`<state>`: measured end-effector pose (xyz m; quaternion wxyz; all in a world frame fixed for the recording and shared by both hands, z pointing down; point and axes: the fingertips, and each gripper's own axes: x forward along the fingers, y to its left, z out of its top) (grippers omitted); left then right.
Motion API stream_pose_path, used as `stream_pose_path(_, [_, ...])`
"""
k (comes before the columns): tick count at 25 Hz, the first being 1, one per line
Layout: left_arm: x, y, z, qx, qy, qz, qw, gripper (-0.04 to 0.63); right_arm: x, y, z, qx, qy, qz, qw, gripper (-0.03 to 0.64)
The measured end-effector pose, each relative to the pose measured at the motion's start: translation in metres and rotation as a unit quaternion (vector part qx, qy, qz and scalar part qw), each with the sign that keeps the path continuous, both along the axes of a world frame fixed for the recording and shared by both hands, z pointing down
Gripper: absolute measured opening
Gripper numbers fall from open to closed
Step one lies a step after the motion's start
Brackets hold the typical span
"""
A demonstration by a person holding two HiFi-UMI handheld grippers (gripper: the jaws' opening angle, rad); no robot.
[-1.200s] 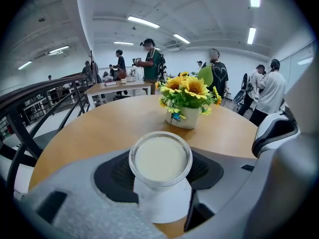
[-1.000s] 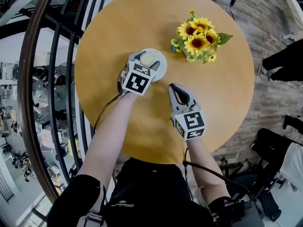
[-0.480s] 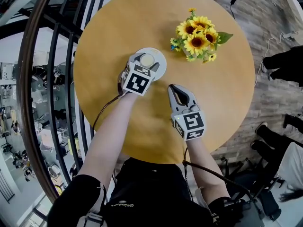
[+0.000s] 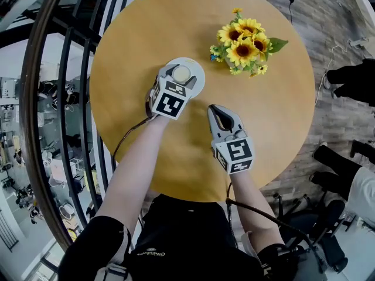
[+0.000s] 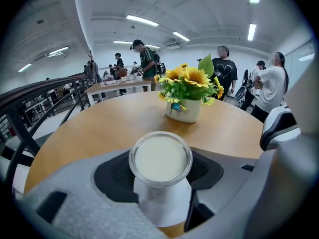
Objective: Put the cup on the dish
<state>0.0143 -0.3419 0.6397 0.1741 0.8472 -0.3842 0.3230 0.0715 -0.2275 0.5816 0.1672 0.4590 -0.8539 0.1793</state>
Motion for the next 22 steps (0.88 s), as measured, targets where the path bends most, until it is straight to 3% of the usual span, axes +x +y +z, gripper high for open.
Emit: stream_pose_path(22, [-0.0009,-0.0003,0.0017,0.014,-0.004,0.005,0.9999,0.262,0.0016,0.0029,0.0048,-0.004,-0.001,-0.001,1.0,0.012])
